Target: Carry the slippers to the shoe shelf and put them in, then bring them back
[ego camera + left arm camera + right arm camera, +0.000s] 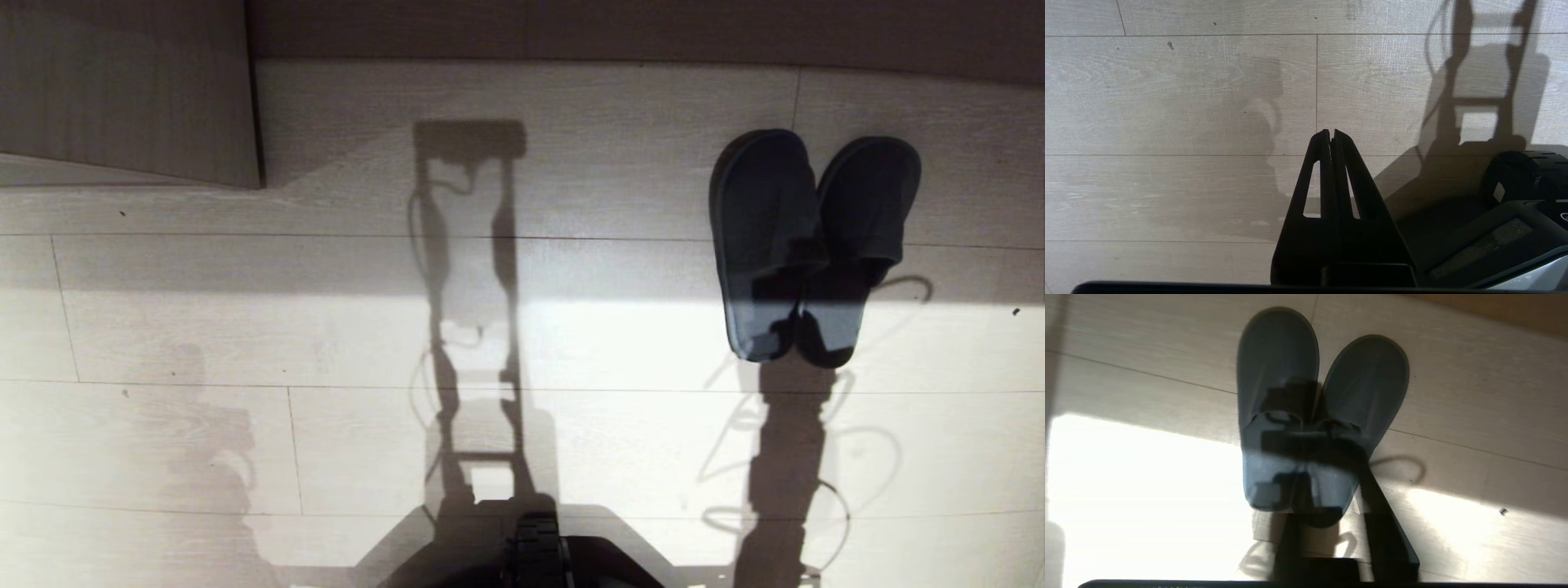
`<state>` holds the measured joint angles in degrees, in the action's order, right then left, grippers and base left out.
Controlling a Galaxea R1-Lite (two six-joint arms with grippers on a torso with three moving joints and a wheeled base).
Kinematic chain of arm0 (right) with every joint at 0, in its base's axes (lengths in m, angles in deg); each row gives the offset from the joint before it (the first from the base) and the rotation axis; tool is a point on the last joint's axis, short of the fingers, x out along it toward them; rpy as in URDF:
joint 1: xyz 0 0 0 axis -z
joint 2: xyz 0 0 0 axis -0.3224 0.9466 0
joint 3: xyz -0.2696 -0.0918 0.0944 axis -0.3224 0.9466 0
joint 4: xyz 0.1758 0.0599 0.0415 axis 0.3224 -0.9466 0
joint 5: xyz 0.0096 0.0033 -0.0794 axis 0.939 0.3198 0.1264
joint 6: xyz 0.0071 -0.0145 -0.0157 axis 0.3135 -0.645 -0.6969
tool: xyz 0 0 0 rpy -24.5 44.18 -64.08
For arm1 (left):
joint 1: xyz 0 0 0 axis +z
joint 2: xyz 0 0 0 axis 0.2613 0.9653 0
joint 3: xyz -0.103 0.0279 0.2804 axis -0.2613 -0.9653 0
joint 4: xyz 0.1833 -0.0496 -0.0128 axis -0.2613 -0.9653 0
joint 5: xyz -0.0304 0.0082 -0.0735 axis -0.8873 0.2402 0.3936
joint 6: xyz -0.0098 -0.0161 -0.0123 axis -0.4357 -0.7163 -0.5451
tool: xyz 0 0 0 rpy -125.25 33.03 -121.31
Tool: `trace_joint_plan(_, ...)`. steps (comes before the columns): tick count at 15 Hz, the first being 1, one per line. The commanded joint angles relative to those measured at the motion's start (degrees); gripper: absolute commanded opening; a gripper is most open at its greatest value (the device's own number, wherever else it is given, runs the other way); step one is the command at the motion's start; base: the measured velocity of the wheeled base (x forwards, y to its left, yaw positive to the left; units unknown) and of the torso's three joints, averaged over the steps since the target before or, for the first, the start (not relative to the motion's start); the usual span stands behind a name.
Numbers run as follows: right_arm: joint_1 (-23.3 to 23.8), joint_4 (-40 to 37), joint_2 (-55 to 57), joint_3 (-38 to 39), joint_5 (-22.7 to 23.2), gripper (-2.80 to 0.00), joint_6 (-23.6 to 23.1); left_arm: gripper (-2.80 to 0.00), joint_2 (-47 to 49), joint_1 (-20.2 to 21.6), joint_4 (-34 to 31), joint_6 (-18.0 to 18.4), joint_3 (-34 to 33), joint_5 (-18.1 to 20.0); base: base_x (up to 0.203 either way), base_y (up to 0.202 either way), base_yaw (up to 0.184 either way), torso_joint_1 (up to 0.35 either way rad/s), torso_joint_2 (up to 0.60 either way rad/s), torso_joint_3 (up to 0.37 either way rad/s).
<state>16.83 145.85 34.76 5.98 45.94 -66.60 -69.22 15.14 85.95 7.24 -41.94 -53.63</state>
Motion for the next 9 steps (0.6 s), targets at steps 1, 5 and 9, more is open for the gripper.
trace_joint_plan(1,0.0,-13.2,-18.6,-1.1,0.1,-2.8,0.1,-2.8,0.0,0.0,0.0,0.0,0.0,0.0,0.0,0.0,0.0,0.0,0.0,0.0)
trace_joint_plan(5,1.7,-42.0,-41.3,-3.6,0.8,-2.8,3.5,-2.8,0.0,0.0,0.0,0.1,0.0,0.0,0.0,0.0,0.0,0.0,0.0,0.0)
trace_joint_plan(9,2.4,-60.3,-53.4,0.5,1.1,-2.8,5.2,-2.8,0.0,0.0,-0.1,0.1,0.0,0.0,0.0,0.0,0.0,0.0,0.0,0.0)
